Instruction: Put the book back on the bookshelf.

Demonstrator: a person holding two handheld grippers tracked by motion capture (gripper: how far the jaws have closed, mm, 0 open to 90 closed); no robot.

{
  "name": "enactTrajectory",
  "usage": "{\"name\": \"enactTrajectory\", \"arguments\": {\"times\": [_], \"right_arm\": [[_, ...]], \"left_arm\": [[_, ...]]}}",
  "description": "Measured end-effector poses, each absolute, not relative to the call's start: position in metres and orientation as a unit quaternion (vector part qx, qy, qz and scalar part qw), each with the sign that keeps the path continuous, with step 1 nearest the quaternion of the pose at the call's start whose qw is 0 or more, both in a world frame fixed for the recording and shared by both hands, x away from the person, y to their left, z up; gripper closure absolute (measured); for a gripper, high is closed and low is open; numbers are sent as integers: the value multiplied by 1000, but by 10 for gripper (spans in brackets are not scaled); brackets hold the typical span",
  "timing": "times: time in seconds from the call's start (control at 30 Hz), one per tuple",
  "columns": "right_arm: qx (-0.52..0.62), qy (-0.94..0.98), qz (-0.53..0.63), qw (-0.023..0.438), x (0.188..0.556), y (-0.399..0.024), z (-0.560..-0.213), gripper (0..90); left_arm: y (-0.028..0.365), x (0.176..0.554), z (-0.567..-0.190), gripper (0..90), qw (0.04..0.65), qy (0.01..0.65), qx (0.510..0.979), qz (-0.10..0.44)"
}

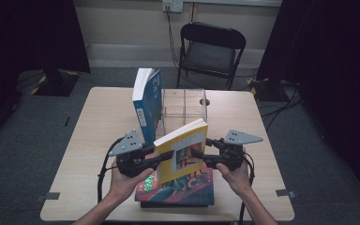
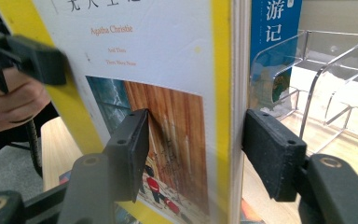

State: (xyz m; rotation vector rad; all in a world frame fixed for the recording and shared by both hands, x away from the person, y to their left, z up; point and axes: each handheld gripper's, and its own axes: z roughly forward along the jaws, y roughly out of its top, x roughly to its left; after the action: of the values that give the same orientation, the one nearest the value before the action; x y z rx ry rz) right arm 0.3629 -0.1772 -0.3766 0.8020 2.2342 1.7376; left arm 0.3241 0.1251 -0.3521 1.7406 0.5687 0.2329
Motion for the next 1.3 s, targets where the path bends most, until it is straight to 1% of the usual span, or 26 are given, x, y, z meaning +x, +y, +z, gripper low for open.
{"name": "enactTrajectory", "arguments": {"times": [0.1, 0.3, 0.4, 0.6, 0.87, 0.93, 1.13, 1.3], "right_arm": [[264, 759, 587, 99, 364, -174, -375, 432], [259, 761, 587, 98, 367, -169, -374, 487], [258, 760, 588, 97, 369, -167, -374, 494], [259, 760, 587, 101, 366, -165, -374, 536], [246, 763, 591, 91, 362, -162, -375, 593], [245, 763, 592, 86, 364, -164, -376, 591], [243, 770, 585, 75, 368, -163, -382, 535], [246, 780, 570, 76, 370, -160, -390, 542]], "left_arm": [[119, 323, -356, 665, 597, 244, 757, 104], [121, 324, -356, 697, 591, 249, 759, 114], [122, 323, -355, 709, 585, 249, 762, 123], [123, 320, -355, 705, 584, 250, 762, 128], [123, 323, -359, 724, 591, 254, 755, 130], [122, 322, -362, 724, 595, 248, 752, 135], [120, 322, -367, 717, 593, 247, 750, 156], [120, 326, -373, 692, 592, 255, 748, 156]]}}
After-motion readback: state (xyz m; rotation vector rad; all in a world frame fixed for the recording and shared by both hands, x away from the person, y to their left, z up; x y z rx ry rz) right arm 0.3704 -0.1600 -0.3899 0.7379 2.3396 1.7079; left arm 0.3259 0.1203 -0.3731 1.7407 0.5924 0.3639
